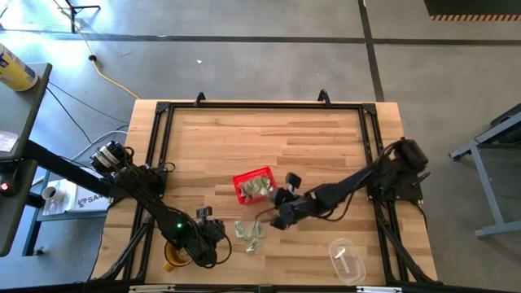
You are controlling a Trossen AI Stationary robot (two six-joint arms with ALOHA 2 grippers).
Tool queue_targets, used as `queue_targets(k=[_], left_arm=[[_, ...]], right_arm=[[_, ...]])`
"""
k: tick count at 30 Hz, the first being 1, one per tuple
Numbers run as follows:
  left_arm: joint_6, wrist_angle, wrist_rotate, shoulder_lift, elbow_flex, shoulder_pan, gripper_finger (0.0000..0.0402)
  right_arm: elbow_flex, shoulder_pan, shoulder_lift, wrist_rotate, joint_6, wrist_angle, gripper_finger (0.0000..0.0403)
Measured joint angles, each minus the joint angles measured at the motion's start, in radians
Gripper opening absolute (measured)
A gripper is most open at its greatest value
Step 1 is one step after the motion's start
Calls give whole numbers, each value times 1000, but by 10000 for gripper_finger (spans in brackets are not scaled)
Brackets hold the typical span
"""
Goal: Pick and place Stevia / Truvia into bins
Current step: Put the stevia packet into the orange basket
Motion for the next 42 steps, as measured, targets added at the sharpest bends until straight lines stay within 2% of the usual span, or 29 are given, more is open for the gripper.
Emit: queue_targets(k=[3, 5, 9, 12, 15, 18, 23, 26, 29, 33, 37, 42], left_arm=[[-5, 5, -23, 0, 0, 0, 156], [-6, 15, -35, 0, 0, 0, 156], [-6, 39, -79, 0, 0, 0, 156], [-6, 52, -87, 0, 0, 13, 156], [-7, 50, -87, 0, 0, 29, 156], [-27, 56, -82, 0, 0, 50, 156], [-57, 96, -18, 0, 0, 94, 156], [45, 145, -17, 9, 0, 99, 156], [254, 192, -18, 14, 0, 97, 156], [452, 236, -21, 30, -2, 122, 156], [544, 264, 19, 62, -2, 180, 156], [617, 275, 135, 102, -1, 247, 156]], right_arm=[[1, -48, -32, 15, -22, 29, 49], [1, -90, -33, -26, -21, 33, 47], [1, -175, -5, -193, -25, 80, 32], [1, -220, 14, -349, -20, 144, 39], [1, -228, 16, -373, -21, 156, 78], [1, -227, 16, -378, -17, 142, 135], [1, -202, 15, -451, 11, 125, 225], [1, -137, -6, -433, -45, 118, 249], [2, -66, -28, -390, -72, 52, 254], [2, 14, -32, -313, -46, -88, 255], [2, 71, -32, -259, 30, -188, 255], [2, 113, -33, -202, 125, -203, 255]])
